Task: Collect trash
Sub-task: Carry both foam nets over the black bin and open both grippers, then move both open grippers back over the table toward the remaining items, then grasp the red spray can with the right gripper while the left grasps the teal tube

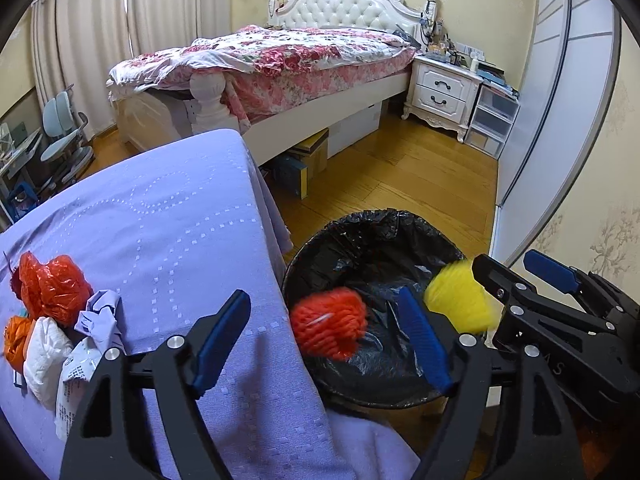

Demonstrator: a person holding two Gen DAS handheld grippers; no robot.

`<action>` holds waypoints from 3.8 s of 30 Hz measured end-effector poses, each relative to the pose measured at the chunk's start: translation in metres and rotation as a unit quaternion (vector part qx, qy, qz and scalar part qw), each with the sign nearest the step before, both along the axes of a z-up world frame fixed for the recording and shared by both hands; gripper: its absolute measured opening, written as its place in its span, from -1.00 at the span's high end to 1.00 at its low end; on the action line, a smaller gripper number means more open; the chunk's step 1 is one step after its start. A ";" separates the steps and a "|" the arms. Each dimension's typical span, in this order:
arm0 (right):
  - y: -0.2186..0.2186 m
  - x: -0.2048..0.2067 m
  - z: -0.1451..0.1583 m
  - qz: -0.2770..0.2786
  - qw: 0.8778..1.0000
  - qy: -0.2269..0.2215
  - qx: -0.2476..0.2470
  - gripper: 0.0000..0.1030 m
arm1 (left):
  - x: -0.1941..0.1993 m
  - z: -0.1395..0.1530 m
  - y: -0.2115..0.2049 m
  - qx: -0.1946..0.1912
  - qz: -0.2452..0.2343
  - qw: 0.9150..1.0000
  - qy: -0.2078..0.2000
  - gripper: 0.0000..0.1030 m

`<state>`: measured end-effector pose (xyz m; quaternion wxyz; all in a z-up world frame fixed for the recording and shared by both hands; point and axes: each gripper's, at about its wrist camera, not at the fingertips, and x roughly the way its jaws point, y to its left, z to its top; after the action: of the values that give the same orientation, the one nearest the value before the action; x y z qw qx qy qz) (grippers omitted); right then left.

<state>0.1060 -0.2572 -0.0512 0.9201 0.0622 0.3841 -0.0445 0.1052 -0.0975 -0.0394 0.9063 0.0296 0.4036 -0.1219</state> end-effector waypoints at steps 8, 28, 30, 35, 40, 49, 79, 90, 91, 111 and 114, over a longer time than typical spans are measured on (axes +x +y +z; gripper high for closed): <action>-0.007 -0.004 0.004 -0.020 1.000 -0.002 0.000 -0.35 | 0.002 0.008 0.011 -0.009 0.016 1.000 0.002 -0.52; 0.070 -0.051 0.028 0.026 0.999 -0.008 0.028 -0.52 | -0.057 0.032 0.113 -0.005 0.091 0.996 -0.017 -0.52; 0.081 -0.054 0.028 0.037 0.999 -0.007 0.032 -0.52 | -0.065 0.031 0.127 -0.001 0.103 0.995 -0.017 -0.52; 0.120 -0.059 0.029 0.078 0.997 -0.004 0.022 -0.52 | -0.079 0.028 0.167 0.002 0.141 0.990 -0.016 -0.52; 0.157 -0.063 0.031 0.117 0.993 -0.003 0.010 -0.52 | -0.089 0.023 0.205 0.003 0.183 0.983 -0.010 -0.52; 0.210 -0.058 0.021 0.170 0.985 0.018 -0.010 -0.40 | -0.095 0.010 0.251 0.007 0.228 0.974 0.000 -0.52; 0.228 -0.023 -0.001 0.185 0.981 0.058 -0.017 0.55 | -0.041 -0.015 0.289 0.008 0.250 0.967 0.047 -0.27; 0.226 -0.022 -0.001 0.186 0.981 0.057 -0.007 0.50 | -0.042 -0.015 0.279 0.021 0.197 0.980 0.032 0.59; 0.226 -0.023 -0.001 0.186 0.981 0.056 -0.007 0.49 | -0.042 -0.015 0.278 0.021 0.195 0.980 0.032 0.63; 0.221 -0.038 0.000 0.185 0.981 0.054 -0.001 0.36 | -0.088 -0.013 0.282 -0.013 0.206 0.978 0.034 0.71; 0.221 -0.040 0.000 0.189 0.981 0.053 0.000 0.55 | -0.090 -0.013 0.281 -0.015 0.208 0.977 0.033 0.72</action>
<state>0.0656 -0.0365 -0.0514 0.8905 -0.0141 0.4368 0.1266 0.0148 0.1837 -0.0527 0.8985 -0.0724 0.4283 0.0627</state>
